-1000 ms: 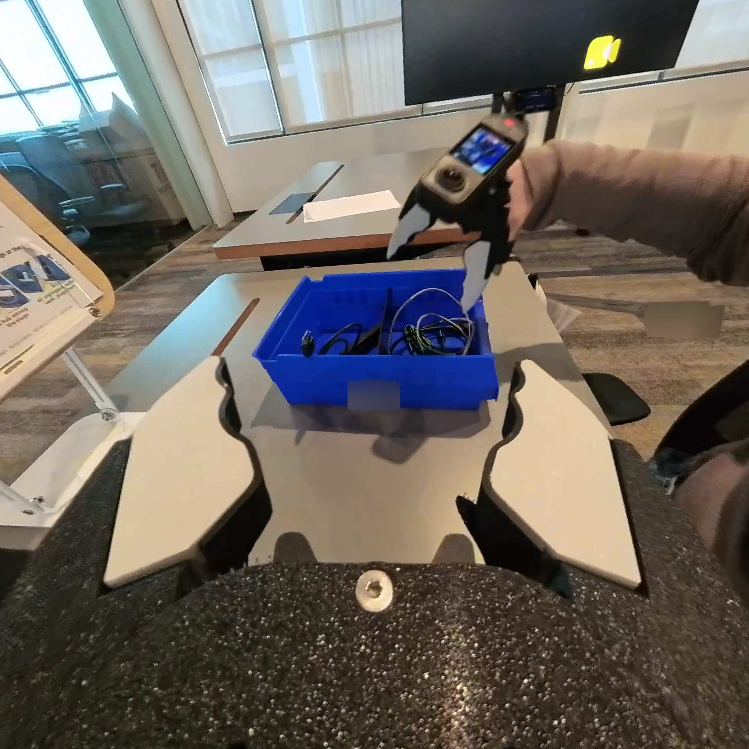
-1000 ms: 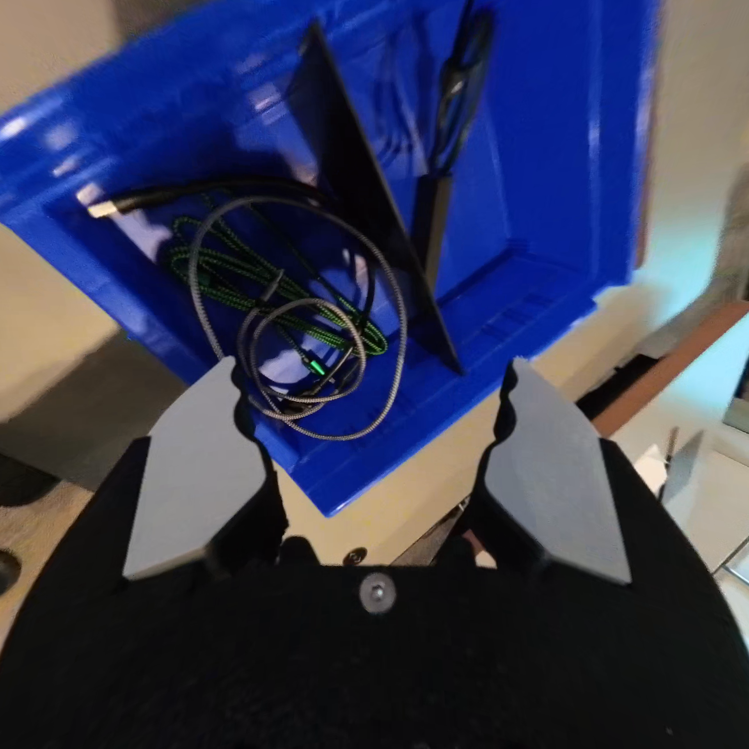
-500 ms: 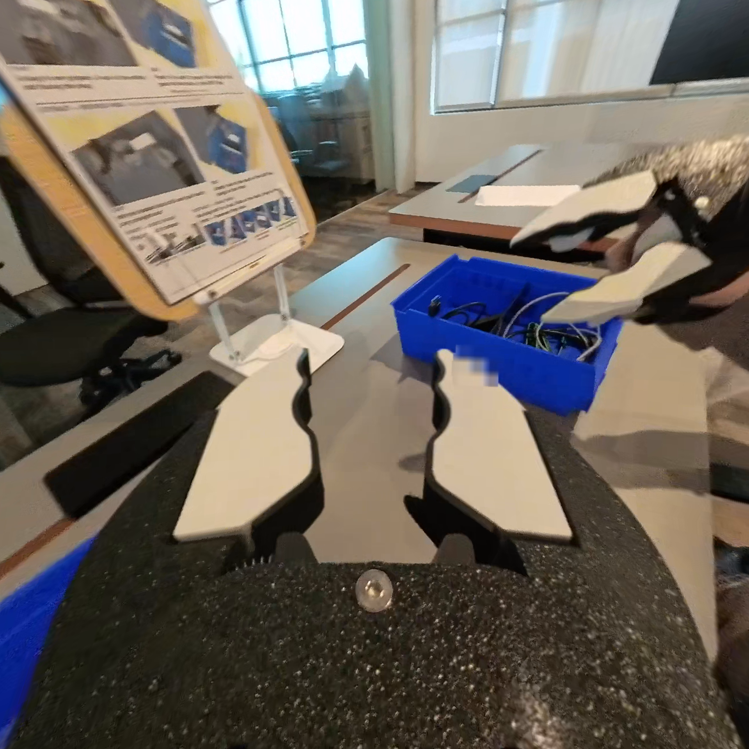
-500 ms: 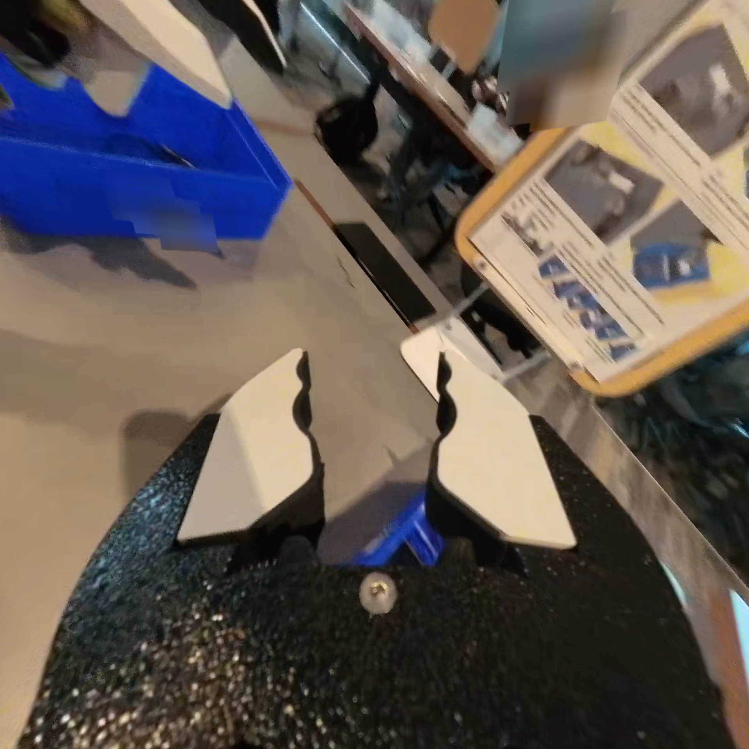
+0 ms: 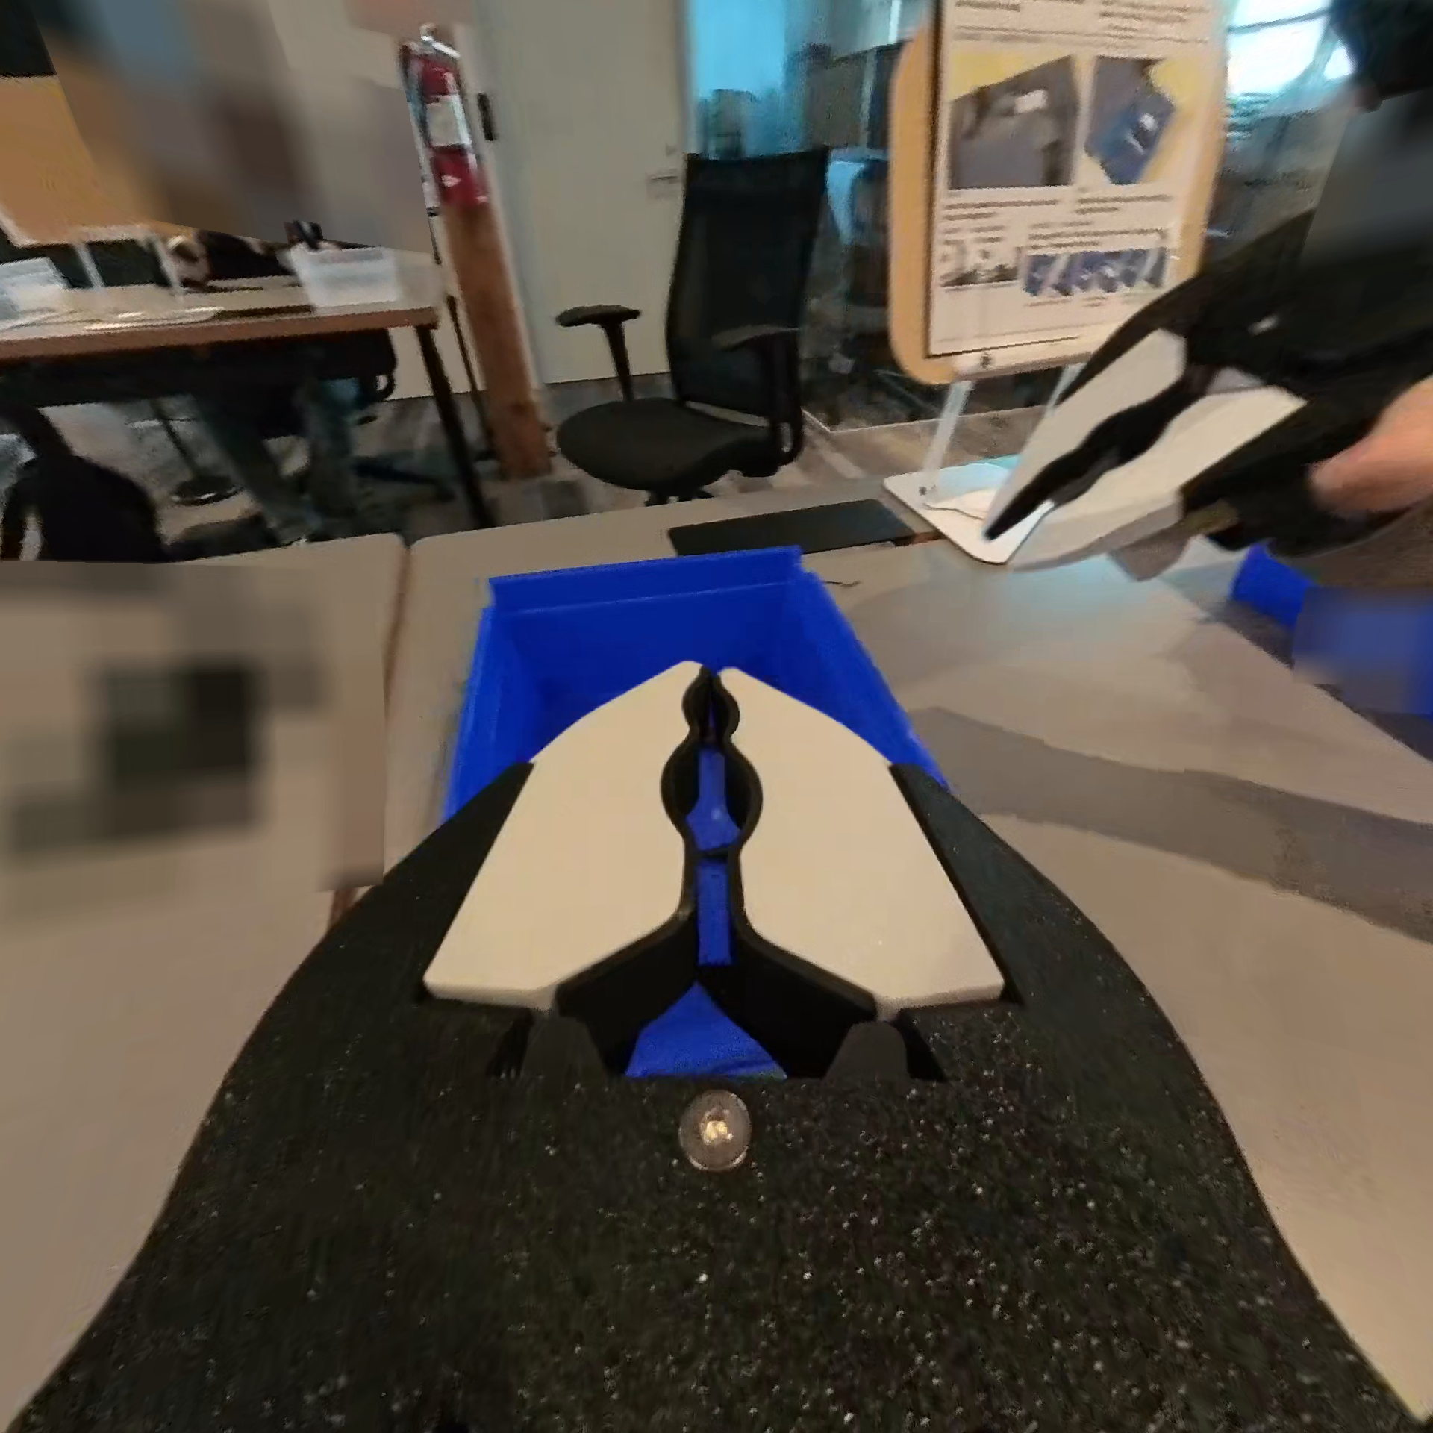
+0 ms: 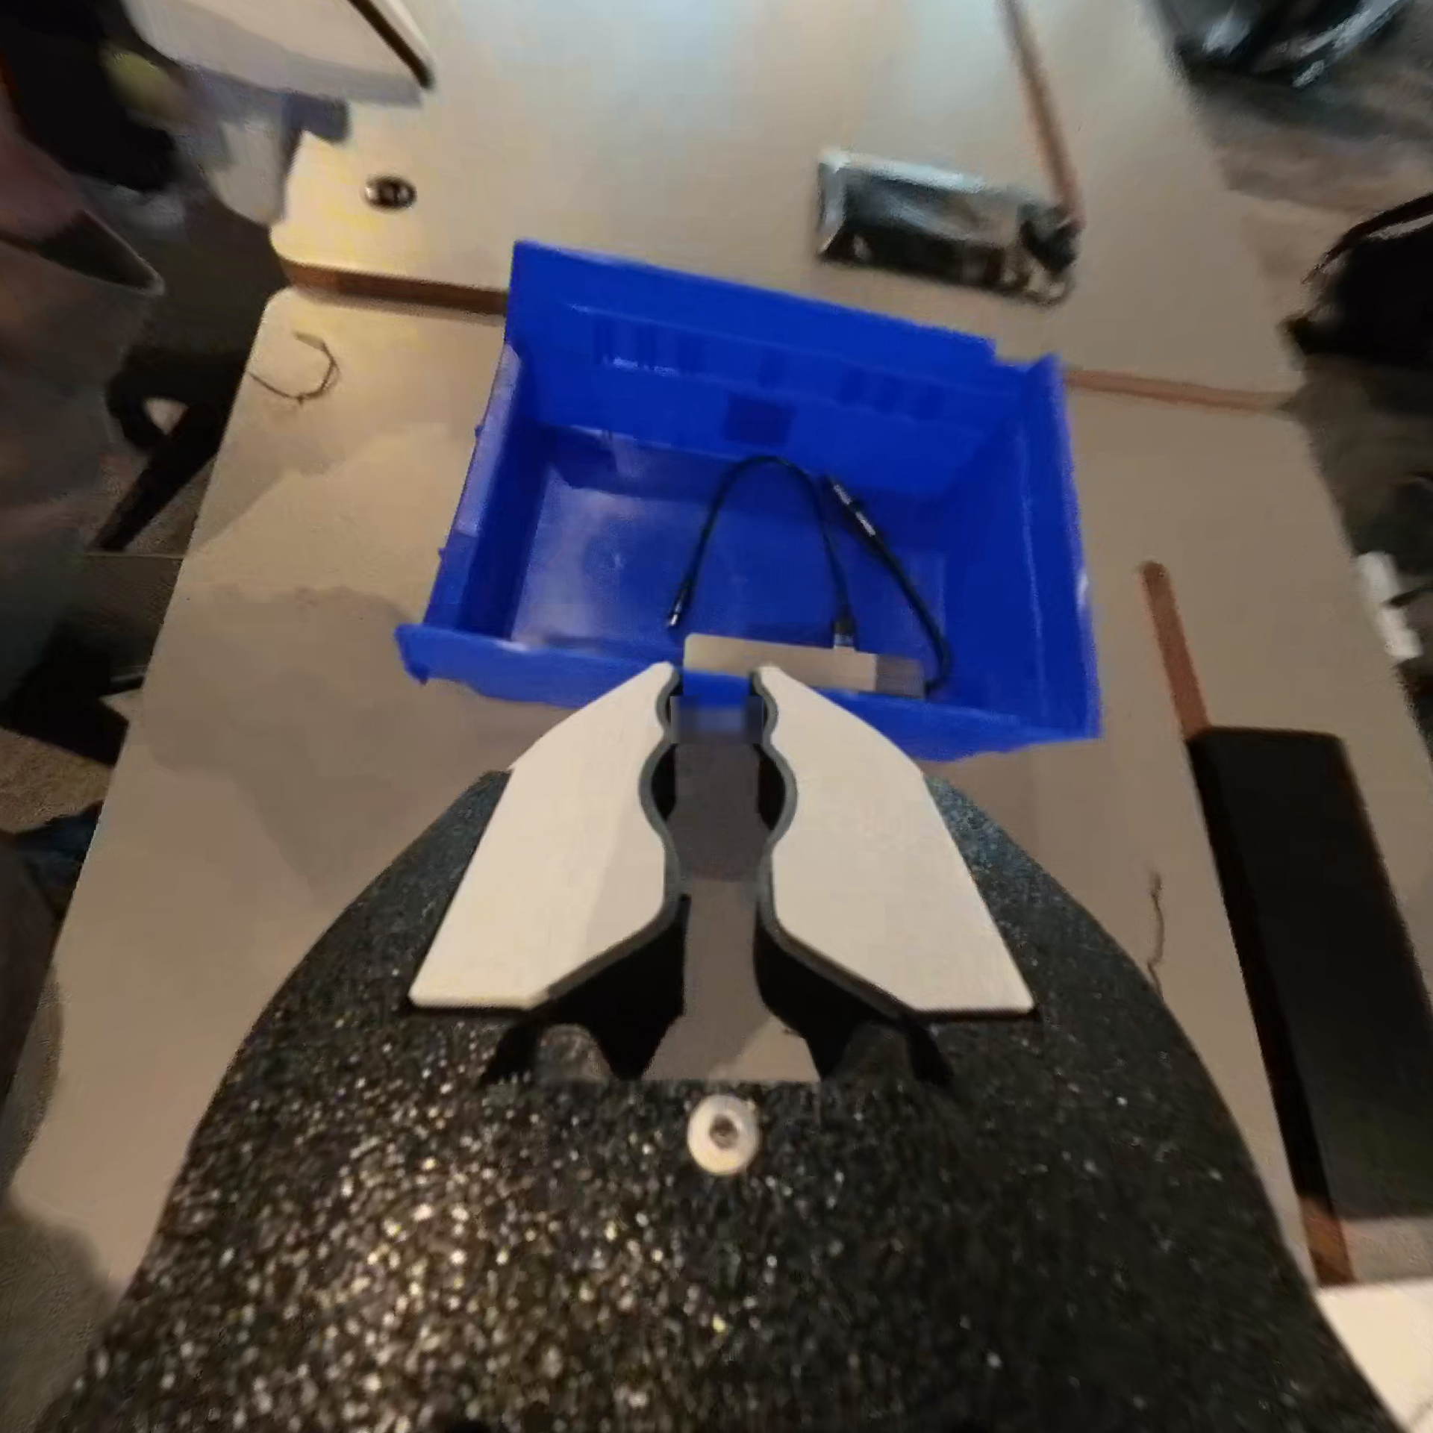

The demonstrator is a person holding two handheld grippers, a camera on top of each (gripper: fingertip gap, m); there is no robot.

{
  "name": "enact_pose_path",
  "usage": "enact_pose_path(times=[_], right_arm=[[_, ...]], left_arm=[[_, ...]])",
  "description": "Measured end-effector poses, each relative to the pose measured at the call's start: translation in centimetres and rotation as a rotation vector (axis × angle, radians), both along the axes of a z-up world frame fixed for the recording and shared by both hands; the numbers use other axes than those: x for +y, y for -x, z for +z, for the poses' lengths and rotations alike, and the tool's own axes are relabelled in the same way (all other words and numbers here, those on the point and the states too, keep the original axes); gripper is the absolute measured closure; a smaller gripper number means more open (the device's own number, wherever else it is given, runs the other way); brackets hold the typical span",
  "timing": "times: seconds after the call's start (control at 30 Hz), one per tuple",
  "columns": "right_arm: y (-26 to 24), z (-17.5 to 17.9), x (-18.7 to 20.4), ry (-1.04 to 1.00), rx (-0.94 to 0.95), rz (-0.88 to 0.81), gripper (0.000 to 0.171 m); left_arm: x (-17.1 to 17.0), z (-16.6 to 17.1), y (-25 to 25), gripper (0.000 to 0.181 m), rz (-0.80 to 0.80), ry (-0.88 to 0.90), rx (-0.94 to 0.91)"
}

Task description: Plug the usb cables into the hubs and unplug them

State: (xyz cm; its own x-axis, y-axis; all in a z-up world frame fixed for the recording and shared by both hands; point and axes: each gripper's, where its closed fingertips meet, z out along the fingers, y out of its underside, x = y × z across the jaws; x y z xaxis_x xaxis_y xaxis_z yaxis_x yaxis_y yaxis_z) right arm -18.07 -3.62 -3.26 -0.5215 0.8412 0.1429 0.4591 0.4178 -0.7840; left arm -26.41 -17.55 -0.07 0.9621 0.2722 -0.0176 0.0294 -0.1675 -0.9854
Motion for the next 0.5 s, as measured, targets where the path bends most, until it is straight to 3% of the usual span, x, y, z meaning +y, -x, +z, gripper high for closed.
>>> enact_pose_path(times=[0.13, 0.27, 0.4, 0.5], right_arm=[[6.7, -3.4, -1.6, 0.031, -0.313, -0.005, 0.138], [10.8, -7.2, -1.0, -0.007, -0.548, -0.117, 0.118], [13.0, -7.3, -0.4, 0.105, -0.516, -0.187, 0.110], [13.3, -4.9, 0.5, 0.238, -0.388, -0.217, 0.108]], left_arm=[[-1.2, 0.7, 1.7, 0.175, 0.026, -0.076, -0.016], [-0.2, -0.5, 1.9, 0.163, -0.037, -0.056, -0.062], [3.4, -4.2, 1.1, 0.137, -0.137, 0.094, -0.146], [6.1, -10.2, 0.5, 0.121, -0.197, 0.409, -0.209]])
